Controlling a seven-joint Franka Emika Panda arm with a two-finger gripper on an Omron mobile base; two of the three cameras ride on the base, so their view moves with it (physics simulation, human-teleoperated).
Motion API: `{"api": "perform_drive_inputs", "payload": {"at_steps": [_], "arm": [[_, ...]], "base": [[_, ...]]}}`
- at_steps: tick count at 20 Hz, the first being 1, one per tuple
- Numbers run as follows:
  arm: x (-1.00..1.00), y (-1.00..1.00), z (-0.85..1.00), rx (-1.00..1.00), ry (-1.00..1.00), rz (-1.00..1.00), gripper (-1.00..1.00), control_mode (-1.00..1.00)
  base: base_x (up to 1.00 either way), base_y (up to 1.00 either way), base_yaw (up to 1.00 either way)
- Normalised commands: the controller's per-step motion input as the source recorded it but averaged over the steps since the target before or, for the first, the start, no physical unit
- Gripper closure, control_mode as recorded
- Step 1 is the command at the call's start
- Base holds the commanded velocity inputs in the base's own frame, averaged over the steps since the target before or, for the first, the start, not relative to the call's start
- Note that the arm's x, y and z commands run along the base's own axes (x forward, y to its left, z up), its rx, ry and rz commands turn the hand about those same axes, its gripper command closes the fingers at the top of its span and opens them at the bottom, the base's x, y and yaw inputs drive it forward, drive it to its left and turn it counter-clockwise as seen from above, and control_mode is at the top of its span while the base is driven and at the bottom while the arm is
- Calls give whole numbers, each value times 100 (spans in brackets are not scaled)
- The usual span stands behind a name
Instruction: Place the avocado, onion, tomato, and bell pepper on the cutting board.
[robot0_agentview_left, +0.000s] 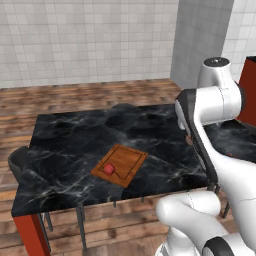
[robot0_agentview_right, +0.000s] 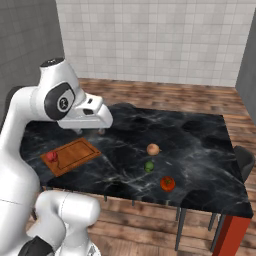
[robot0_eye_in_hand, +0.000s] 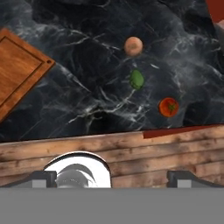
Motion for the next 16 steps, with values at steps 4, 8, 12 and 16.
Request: {"api": "perform_drive_inputs", "payload": {"at_steps": [4, 8, 12, 16], "arm": [[11, -47, 0, 0, 0, 5, -100, -100], [24, -43, -4, 0, 3, 4, -100, -100], [32, -45, -7, 0, 6, 3, -100, -100], [30, -50, -10, 0, 5, 5, -100, -100]], "base": [[0, 0, 0], [0, 0, 0], [0, 0, 0], [0, 0, 0]]}}
